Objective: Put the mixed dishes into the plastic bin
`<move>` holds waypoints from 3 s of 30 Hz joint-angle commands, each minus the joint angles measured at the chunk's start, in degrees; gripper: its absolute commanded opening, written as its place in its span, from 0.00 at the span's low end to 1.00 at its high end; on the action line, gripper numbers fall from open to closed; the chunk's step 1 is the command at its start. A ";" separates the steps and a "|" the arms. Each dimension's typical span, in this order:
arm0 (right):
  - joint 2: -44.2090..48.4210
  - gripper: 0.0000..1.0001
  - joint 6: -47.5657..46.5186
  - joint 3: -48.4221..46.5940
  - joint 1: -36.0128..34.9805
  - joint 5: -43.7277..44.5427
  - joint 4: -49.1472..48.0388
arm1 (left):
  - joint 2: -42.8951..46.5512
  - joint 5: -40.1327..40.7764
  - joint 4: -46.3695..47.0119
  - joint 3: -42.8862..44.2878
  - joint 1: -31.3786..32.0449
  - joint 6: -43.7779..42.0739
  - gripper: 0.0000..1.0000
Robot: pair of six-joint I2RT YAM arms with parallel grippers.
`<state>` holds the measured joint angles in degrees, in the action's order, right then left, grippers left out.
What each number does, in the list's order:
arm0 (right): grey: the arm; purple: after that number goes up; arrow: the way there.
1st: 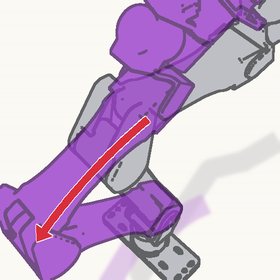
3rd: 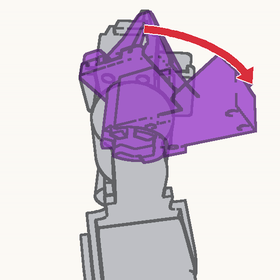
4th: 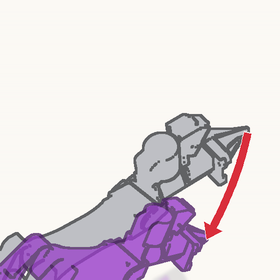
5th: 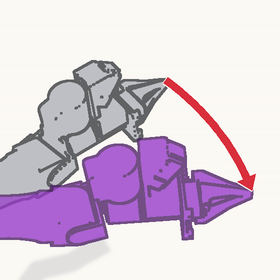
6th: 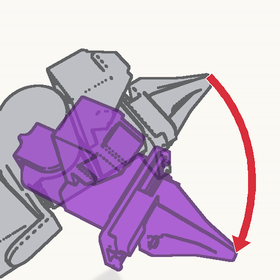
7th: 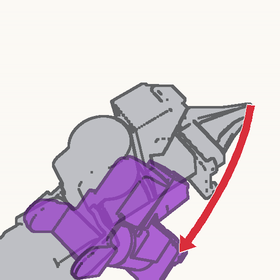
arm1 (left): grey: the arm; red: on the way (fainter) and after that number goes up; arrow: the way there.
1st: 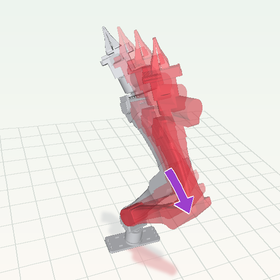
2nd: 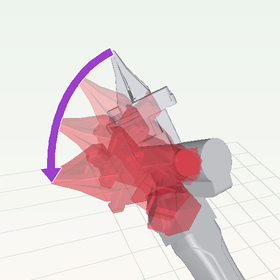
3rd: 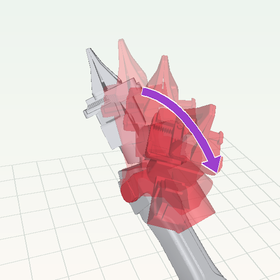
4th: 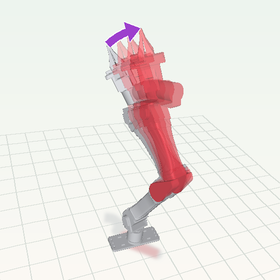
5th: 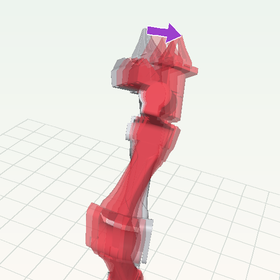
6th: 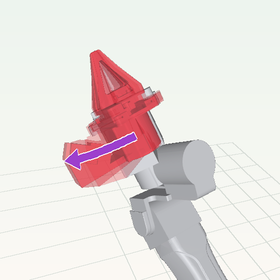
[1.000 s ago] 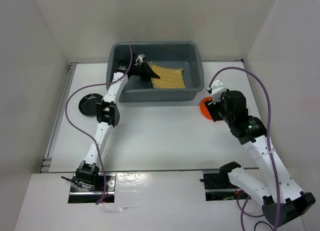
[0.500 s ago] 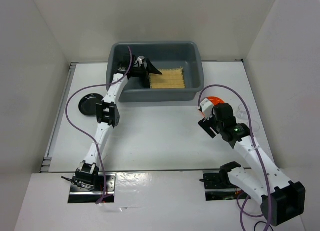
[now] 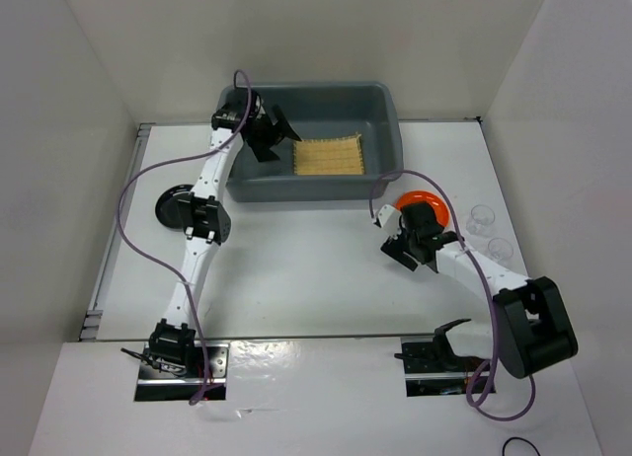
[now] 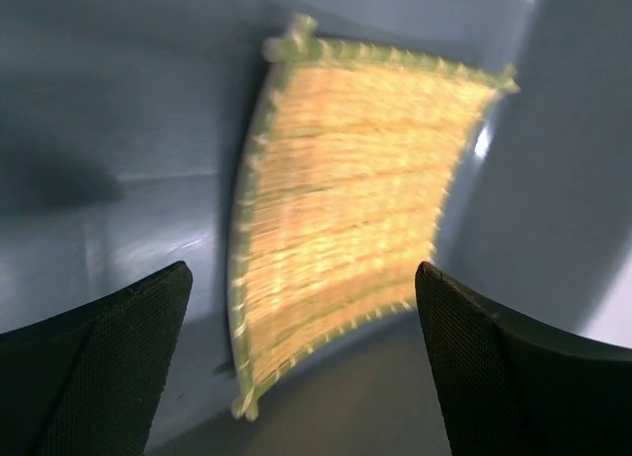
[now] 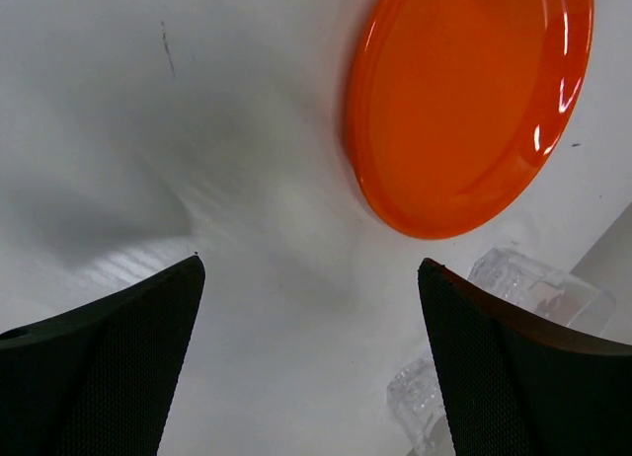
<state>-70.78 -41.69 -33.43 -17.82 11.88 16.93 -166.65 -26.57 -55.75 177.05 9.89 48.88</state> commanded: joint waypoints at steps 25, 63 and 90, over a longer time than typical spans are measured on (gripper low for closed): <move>-25.01 0.37 -2.25 -10.69 3.15 0.53 -6.85 | 46.23 38.25 -18.70 -21.22 13.66 -11.09 1.00; -27.96 0.00 3.45 -69.20 -8.89 -10.65 14.80 | 76.70 32.38 -3.10 -68.81 2.71 -7.93 1.00; -65.44 0.17 2.76 -89.34 -9.51 -17.94 16.90 | 100.39 14.45 -0.86 -111.74 -23.33 -11.88 1.00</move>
<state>-134.26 -39.83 -117.58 -26.81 -3.60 33.26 -65.28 -10.48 -57.45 64.18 -12.27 38.87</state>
